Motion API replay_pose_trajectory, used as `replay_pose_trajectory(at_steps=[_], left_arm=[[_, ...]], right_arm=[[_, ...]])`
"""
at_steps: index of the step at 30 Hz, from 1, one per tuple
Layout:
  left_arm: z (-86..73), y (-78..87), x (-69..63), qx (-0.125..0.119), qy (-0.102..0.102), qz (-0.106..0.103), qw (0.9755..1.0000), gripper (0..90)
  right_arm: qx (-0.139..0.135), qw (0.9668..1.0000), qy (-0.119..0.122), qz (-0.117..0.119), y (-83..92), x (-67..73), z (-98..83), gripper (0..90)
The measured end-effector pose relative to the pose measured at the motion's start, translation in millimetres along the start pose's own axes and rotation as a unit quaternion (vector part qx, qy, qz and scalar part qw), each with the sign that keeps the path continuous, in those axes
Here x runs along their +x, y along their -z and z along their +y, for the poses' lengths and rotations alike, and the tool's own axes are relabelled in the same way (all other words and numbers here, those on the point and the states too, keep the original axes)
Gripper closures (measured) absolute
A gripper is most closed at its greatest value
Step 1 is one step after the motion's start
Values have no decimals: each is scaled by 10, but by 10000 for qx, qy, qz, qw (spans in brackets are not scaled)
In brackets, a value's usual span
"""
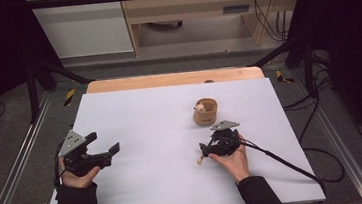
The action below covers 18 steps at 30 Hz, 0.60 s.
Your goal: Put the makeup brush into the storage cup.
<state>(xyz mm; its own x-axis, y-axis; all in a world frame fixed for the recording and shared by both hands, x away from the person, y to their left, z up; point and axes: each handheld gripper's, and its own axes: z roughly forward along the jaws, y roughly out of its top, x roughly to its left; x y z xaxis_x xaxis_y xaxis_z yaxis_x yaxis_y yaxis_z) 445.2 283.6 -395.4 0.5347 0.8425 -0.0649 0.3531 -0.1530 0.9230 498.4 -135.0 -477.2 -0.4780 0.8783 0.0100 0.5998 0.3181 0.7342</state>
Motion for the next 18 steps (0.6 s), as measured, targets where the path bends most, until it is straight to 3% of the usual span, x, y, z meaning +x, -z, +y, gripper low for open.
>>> replay_pose_trajectory(at_steps=[5,9,18], left_arm=[[-2,-5,-4,17,-15,-10,10000,63],[-1,-6,-8,13,-22,-11,10000,64],[-3,-8,-29,29,-58,-15,10000,66]], right_arm=[[208,9997,101,-27,-46,24,-45,155],[221,9996,157,-20,-43,25,-54,182],[299,9992,240,137,39,29,-75,342]])
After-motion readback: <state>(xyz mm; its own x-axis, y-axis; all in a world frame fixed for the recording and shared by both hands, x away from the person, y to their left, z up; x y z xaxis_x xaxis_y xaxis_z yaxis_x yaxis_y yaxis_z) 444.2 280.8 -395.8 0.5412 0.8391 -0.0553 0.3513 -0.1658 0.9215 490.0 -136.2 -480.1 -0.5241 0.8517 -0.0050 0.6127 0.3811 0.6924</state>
